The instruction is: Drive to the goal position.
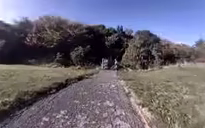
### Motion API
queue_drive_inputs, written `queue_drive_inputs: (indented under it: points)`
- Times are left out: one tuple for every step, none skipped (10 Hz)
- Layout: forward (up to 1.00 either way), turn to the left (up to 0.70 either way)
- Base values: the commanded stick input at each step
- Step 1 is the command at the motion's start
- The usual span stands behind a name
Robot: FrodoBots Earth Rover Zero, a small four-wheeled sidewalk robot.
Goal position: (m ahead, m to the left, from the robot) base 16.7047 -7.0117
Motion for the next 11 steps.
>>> queue_drive_inputs:
  points:
    - [1.0, 0.01]
    - [1.0, 0.01]
    - [1.0, 0.01]
    - [1.0, 0.01]
    - [1.0, 0.01]
    - [1.0, 0.01]
    - [1.0, 0.01]
    - [1.0, 0.01]
    - [1.0, 0.01]
    - [1.0, 0.01]
    - [1.0, 0.01]
